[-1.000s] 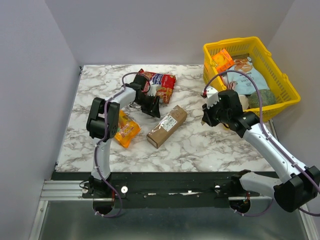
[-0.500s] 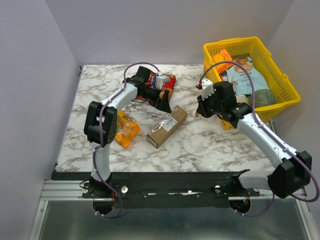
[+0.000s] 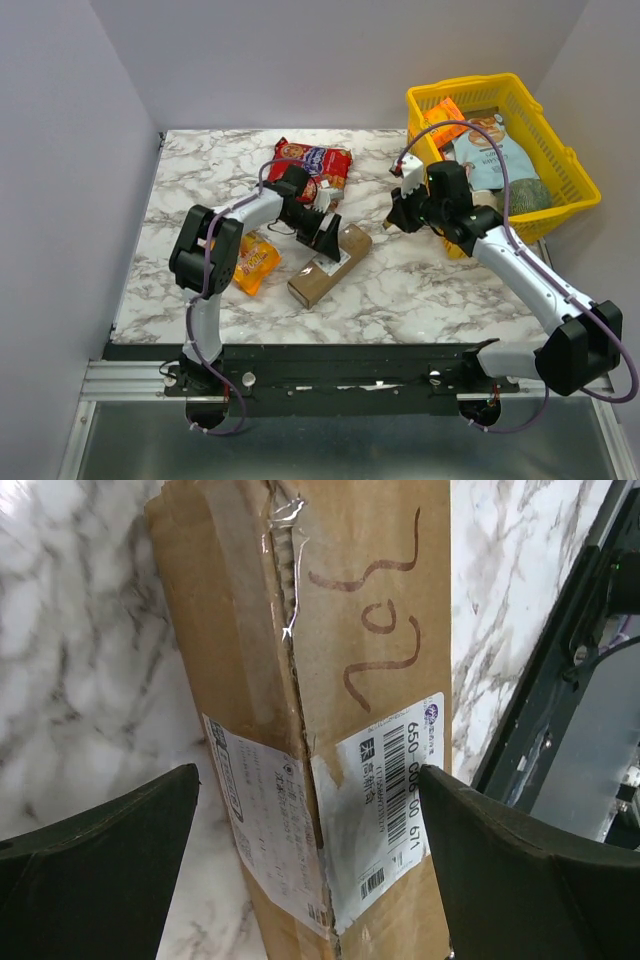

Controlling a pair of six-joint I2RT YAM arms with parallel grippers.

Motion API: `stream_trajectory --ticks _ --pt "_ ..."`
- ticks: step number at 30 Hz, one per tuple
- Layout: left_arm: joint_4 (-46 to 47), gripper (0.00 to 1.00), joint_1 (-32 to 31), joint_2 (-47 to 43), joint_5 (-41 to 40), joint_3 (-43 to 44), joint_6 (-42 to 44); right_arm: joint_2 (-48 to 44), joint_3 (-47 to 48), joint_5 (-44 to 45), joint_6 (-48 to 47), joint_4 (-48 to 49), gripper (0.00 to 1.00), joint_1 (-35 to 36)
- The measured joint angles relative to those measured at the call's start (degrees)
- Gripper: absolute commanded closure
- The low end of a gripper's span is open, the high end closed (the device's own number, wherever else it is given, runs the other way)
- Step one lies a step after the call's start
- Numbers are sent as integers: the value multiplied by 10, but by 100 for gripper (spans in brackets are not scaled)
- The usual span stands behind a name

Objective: Unpack the express box

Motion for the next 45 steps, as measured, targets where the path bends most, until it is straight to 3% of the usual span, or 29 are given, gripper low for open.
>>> stream_trajectory --ticks 8,20,30,45 --pt "19 2 -15 -53 11 -96 -25 25 -6 -20 29 42 100 9" --pt "20 1 -15 -53 10 -96 -33 89 2 69 57 58 100 116" --pt "29 2 -15 -53 13 -103 -47 98 16 128 50 85 99 123" --pt "29 2 -15 -52 13 -103 -51 136 41 114 45 91 100 123"
